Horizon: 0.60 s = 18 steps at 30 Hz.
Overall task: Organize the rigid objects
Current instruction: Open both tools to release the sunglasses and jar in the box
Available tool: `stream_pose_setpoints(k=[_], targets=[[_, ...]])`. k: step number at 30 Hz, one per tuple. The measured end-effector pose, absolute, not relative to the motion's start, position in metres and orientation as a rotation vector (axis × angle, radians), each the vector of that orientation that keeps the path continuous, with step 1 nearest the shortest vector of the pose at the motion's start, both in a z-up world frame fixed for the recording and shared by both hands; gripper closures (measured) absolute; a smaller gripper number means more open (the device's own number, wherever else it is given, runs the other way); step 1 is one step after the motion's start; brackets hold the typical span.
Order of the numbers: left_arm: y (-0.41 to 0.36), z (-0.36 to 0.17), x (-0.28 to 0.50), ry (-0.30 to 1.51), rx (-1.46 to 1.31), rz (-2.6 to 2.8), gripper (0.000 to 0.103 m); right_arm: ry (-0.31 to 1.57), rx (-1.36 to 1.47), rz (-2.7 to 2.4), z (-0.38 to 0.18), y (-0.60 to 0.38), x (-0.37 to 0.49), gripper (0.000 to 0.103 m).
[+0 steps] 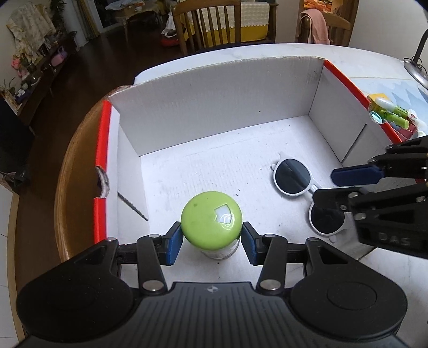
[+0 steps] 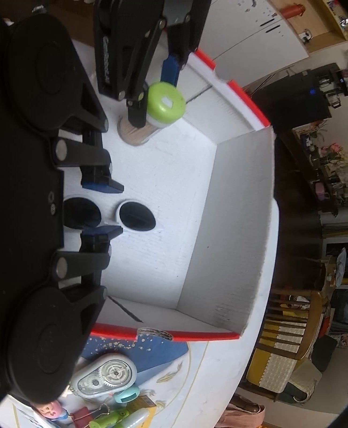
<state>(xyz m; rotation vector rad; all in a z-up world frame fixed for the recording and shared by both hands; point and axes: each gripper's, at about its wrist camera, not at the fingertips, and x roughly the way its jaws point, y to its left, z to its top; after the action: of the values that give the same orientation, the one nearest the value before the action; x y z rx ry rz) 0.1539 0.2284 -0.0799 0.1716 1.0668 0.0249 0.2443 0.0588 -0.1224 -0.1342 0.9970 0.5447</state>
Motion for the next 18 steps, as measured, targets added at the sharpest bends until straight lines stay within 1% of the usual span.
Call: stream_pose_setpoints(k=[8, 12, 18], targets=[[0.225, -0.065, 0.142, 1.028, 0.148, 0.033, 0.055, 0.963, -0.084, 0.556, -0.103, 0.046, 0.236, 0.067], [0.222, -0.053, 0.134, 0.996, 0.135, 0.037, 0.047, 0.948, -0.067, 0.555, -0.096, 0.039, 0.231, 0.064], [0.211, -0.034, 0.124, 0.952, 0.119, 0.029, 0.046, 0.917, -0.047, 0.559, -0.082, 0.029, 0.221, 0.060]])
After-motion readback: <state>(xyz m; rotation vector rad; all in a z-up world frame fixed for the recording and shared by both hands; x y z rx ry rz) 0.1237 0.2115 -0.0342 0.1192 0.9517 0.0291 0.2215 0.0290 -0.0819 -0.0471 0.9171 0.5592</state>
